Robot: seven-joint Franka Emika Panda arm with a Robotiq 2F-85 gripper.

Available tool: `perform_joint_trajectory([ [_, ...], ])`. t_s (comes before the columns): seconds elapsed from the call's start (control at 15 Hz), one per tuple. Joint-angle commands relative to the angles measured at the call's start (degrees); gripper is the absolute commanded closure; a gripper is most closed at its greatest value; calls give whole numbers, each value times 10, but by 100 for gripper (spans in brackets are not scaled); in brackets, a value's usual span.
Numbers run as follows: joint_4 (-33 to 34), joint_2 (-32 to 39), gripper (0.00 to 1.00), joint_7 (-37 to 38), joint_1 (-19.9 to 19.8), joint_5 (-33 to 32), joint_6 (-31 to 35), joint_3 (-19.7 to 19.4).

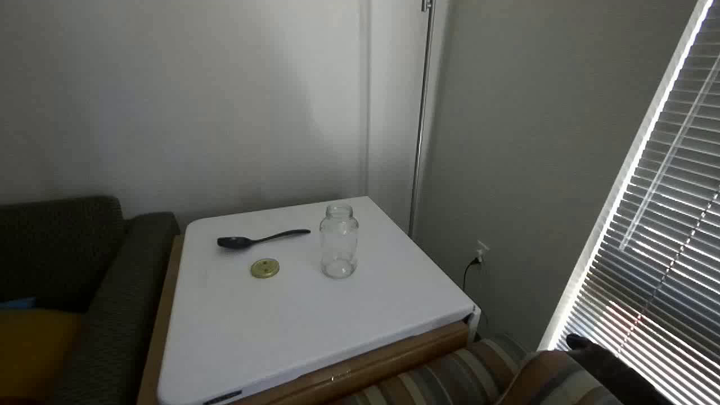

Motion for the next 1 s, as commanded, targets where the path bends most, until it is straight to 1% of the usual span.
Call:
perform_joint_trajectory([
  [0.0,2,2,0,-6,-9,6,-2,6],
  [0.27,17,53,0,-32,7,12,23,-5],
  [0.53,48,152,0,-77,37,32,92,-22],
  [0.73,86,241,0,-121,68,70,132,-36],
  [0.87,114,307,0,-157,90,110,152,-43],
  [0.93,138,337,0,-175,100,133,137,-45],
])
